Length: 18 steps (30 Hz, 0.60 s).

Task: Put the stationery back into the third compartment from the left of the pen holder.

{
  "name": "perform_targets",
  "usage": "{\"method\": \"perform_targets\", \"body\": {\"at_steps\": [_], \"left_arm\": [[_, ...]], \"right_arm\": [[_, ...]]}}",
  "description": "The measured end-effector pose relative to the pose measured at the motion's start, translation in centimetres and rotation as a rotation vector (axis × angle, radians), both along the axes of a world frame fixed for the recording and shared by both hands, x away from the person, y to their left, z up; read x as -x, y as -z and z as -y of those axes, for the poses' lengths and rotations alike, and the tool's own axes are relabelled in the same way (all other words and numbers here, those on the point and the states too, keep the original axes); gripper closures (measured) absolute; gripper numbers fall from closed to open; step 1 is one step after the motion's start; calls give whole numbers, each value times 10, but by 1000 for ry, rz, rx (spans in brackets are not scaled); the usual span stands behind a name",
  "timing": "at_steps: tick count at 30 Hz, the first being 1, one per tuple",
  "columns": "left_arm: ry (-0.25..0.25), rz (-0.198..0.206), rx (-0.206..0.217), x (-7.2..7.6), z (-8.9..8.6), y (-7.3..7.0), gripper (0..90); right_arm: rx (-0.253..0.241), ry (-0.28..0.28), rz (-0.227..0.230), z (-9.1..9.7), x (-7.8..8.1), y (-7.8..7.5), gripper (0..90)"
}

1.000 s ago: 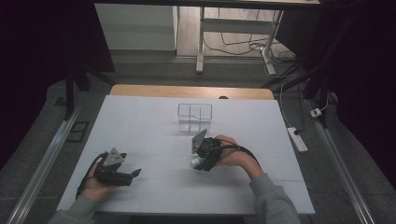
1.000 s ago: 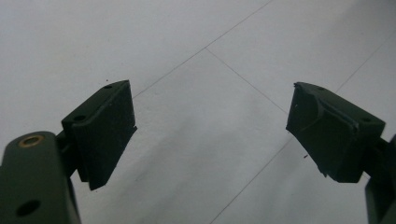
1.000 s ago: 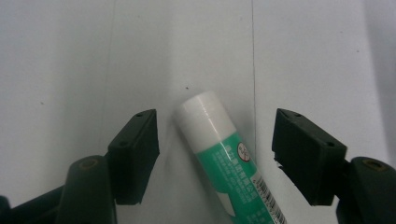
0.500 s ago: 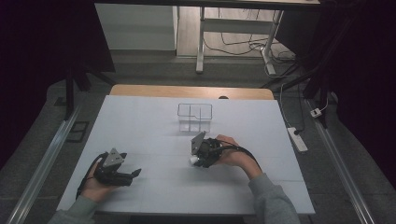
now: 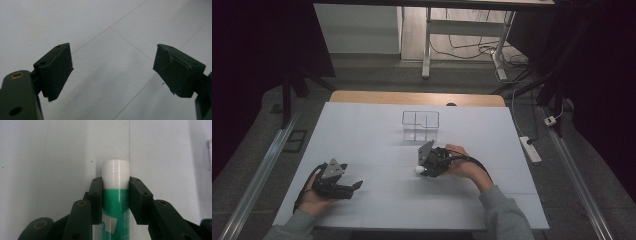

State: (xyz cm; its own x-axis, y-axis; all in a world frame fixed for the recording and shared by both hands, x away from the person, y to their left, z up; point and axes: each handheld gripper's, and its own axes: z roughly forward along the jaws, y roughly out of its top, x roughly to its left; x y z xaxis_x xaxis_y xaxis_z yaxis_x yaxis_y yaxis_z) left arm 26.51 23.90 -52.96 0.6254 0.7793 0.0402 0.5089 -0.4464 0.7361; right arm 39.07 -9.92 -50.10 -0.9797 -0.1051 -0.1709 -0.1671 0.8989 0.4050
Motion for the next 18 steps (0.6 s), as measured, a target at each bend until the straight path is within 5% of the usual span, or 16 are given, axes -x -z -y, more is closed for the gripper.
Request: {"method": "perform_targets", "body": {"at_steps": [11, 18], "left_arm": [[-3, -4, -1, 0, 0, 0, 154], [-3, -4, -1, 0, -1, 0, 154]], "right_arm": [[-176, 70, -10, 12, -4, -29, 655], [-335, 140, -69, 22, -9, -46, 653]]}}
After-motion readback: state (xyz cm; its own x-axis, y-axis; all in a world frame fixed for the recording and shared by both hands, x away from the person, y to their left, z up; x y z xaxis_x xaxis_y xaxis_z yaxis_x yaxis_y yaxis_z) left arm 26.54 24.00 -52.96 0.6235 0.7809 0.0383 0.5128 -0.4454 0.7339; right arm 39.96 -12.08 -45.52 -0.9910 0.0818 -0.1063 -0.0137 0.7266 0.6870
